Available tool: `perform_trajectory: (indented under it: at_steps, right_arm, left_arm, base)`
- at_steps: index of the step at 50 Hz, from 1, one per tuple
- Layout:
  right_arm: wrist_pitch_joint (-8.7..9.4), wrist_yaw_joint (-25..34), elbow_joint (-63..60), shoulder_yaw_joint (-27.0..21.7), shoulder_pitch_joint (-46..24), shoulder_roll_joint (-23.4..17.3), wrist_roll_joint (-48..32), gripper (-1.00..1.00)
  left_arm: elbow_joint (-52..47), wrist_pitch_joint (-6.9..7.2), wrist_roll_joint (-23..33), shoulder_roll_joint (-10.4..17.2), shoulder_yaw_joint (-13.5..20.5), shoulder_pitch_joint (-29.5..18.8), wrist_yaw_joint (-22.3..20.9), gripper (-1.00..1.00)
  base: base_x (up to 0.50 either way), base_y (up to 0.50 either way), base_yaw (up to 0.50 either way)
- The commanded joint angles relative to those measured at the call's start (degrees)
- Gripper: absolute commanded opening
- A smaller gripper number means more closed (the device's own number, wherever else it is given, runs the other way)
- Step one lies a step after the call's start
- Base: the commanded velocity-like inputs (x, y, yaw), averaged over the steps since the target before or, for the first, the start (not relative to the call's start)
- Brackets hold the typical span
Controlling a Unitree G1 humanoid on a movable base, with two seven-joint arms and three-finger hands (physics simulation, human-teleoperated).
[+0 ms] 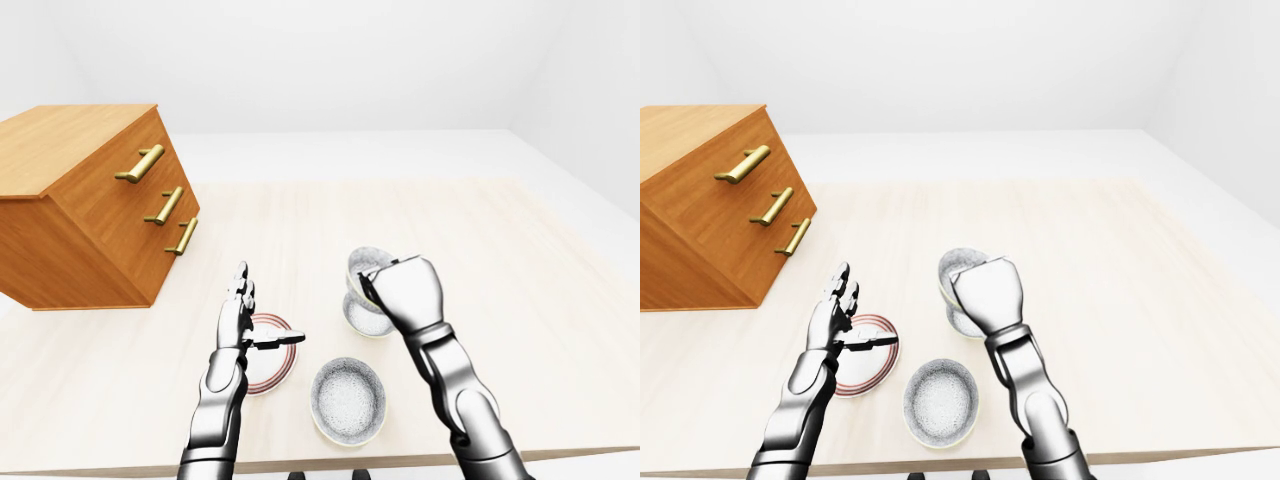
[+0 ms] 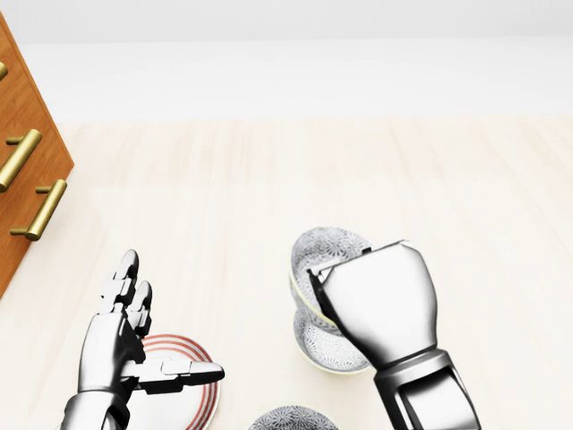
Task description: Stack the bowl at the front on the bowl in the middle.
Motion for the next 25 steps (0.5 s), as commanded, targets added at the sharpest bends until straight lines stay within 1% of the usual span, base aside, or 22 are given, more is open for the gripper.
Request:
perform_trajectory:
  at_steps: [1,4,5,8,9,18,19,21,23,25]
  right_arm:
    - [0.0,0.3,-2.9,0.2,1.4,-0.3,-1.1,-1.0]
    - [0.0,0.3,-2.9,0.2,1.4,-0.3,-1.1,-1.0]
    - [0.0,0.6,-3.6,0.3,1.9,-0.4,-1.3,-1.0]
    - [0.0,0.5,-3.9,0.2,2.4,-0.6,-1.4,-1.0]
    - [0.0,-0.6,-4.9,0.9,4.5,-0.9,-3.1,-1.0]
    - [0.0,-0.5,-5.4,1.0,4.8,-1.0,-3.2,-1.0]
    - [0.0,-2.1,-3.9,0.7,5.2,-2.1,-6.1,-1.0]
    - [0.0,-2.2,-3.7,0.6,5.2,-2.2,-6.3,-1.0]
    - [0.0,-3.6,-1.9,1.3,5.0,-2.2,-8.3,-1.0]
    - [0.0,-3.8,-1.4,1.6,4.9,-2.2,-8.9,-1.0]
  left_arm:
    - [0.0,0.33,-0.1,0.0,0.1,-0.1,0.0,1.0]
    - [0.0,0.33,-0.1,0.0,0.1,-0.1,0.0,1.0]
    - [-0.1,0.58,-0.2,0.1,0.2,-0.3,0.1,1.0]
    - [-0.2,0.69,-0.2,0.1,0.2,-0.3,0.1,1.0]
    - [-0.5,0.77,-0.1,0.2,0.4,-0.4,0.3,1.0]
    - [-0.3,0.67,-0.1,0.2,0.4,-0.4,0.3,1.0]
    - [-0.7,0.74,-0.3,0.2,0.5,-0.3,0.3,1.0]
    - [-0.7,0.75,-0.3,0.2,0.5,-0.3,0.3,1.0]
    - [-1.9,1.57,-0.4,0.2,0.6,0.0,0.4,1.0]
    - [-2.1,1.68,-0.4,0.2,0.6,0.1,0.4,1.0]
  base:
    - [0.0,0.0,0.0]
    - [0.0,0.0,0.0]
    - [0.0,0.0,0.0]
    - [0.0,0.0,0.0]
    - [0.0,0.0,0.0]
    - [0.0,0.0,0.0]
    - [0.0,0.0,0.0]
    - [0.0,0.0,0.0]
    - [0.0,0.0,0.0]
    - [0.0,0.0,0.0]
